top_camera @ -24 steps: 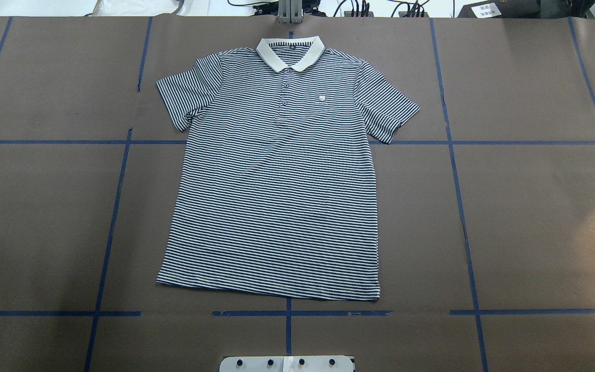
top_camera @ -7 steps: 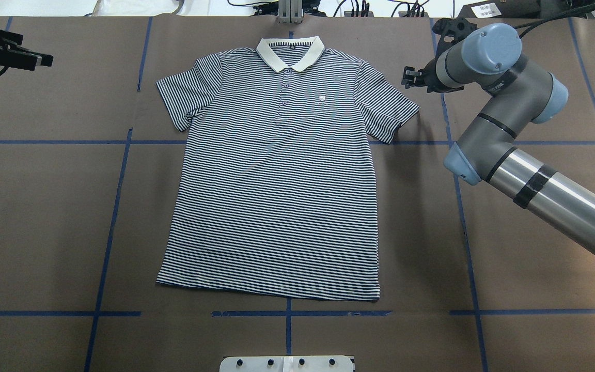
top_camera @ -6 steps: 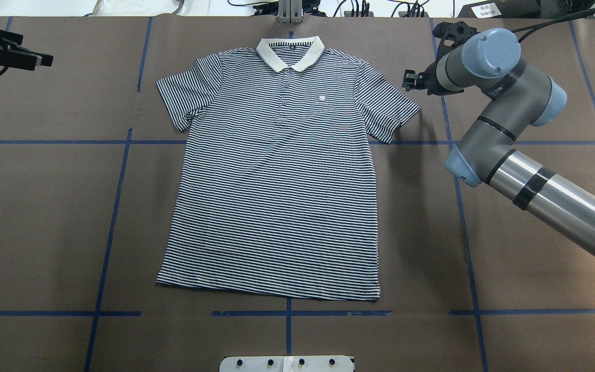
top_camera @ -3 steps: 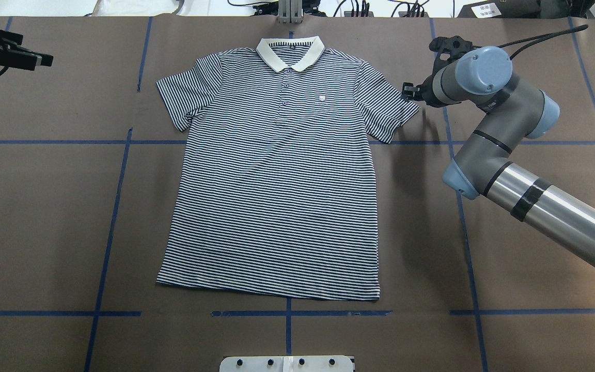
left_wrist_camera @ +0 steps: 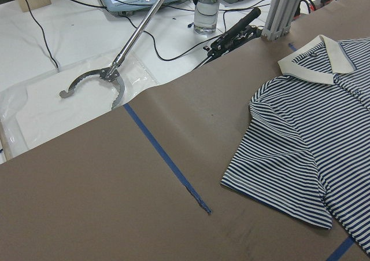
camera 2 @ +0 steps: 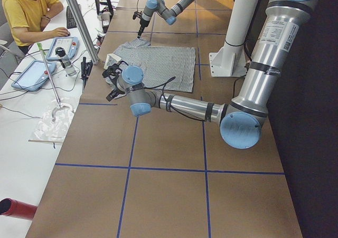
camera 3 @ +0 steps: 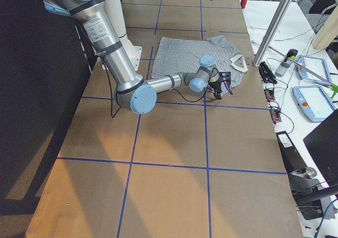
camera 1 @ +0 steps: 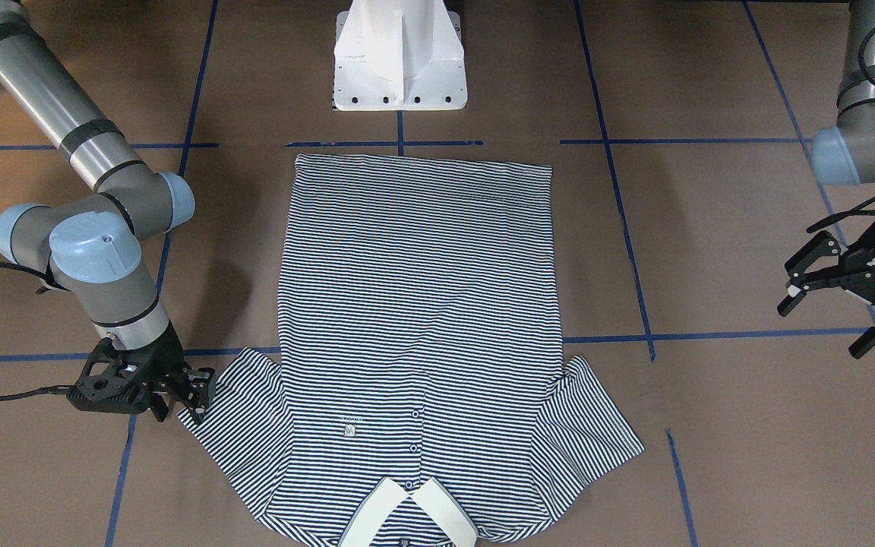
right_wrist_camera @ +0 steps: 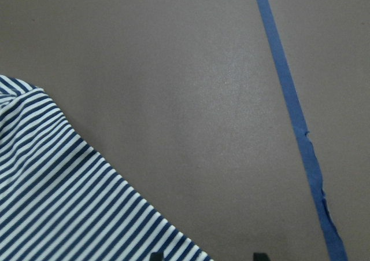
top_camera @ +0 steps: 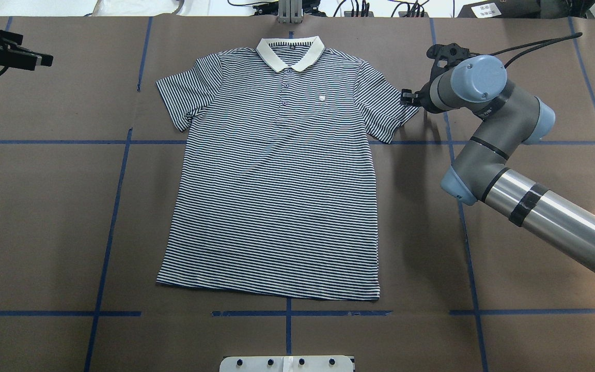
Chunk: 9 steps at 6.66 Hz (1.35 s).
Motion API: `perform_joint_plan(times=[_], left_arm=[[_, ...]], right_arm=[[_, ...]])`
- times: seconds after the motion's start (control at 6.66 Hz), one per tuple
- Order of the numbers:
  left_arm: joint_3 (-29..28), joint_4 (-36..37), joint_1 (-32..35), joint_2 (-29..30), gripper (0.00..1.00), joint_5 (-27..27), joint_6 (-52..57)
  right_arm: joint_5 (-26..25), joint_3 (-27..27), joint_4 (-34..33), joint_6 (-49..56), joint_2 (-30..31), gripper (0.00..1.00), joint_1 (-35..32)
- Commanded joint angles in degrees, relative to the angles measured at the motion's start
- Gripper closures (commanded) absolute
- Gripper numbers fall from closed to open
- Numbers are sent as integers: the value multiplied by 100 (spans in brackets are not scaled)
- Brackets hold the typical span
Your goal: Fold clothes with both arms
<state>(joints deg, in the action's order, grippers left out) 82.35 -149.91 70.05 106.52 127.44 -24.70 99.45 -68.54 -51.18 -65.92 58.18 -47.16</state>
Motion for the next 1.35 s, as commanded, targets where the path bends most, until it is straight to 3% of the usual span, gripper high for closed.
perform_joint_plan(times=[0.0,0.15,0.75,0.9,1.05,1.2], left_arm=[[0,-3,0,0,0,0,0],[0,-3,0,0,0,0,9],[0,-3,9,-9,0,9,9],[0,-3,0,-9,0,0,9],[9,-3,9,-9,0,0,9],[0,-3,0,-9,0,0,9]], right_arm=[[-13,7,3,-9,1,57,14],[-22,7,3,-122,-8,100,5],[-49,-89,-111,-167,-87,100,14],[-118,-463,-677,-211,-131,100,14],[-267,-963,-1744,-507,-401,100,31],[-651,-994,-2677,-1197,-1039,100,318]])
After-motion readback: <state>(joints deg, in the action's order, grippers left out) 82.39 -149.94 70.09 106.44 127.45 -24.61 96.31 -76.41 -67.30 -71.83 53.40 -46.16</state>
